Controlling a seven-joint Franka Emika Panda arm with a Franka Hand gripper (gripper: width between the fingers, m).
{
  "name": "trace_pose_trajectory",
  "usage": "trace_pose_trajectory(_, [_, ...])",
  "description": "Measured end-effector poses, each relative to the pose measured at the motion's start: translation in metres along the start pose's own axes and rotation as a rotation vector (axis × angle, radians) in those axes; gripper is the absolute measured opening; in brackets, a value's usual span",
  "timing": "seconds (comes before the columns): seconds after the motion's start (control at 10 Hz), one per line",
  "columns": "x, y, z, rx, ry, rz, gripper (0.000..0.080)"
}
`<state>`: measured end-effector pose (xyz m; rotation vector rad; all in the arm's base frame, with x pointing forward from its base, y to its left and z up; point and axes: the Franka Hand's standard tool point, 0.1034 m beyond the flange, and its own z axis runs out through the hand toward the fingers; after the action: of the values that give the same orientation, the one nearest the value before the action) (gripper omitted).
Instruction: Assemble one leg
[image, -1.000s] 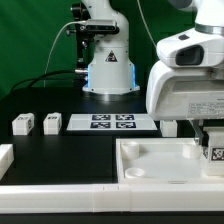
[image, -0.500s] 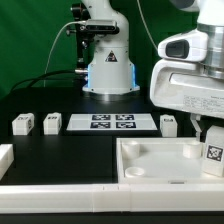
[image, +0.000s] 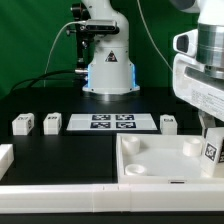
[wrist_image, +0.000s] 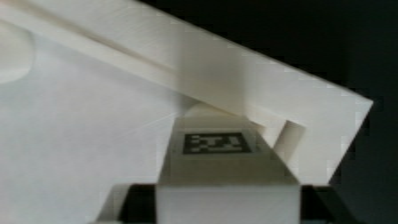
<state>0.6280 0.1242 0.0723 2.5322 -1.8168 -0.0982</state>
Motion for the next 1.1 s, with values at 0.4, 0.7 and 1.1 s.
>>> trace_pose_trajectory(0.4, [-0.0004,-0.0001,0.0006,0.000,0.001,-0.022,0.0475])
trace_pose_trajectory(0.7, [-0.0004,0.0000,0.0007,0.000,0.002,-0.208,0.0637])
trace_pose_trajectory(1.1, [0.0031,0.0006,0.0011,-0.002,0.002,-0.713,0.0649])
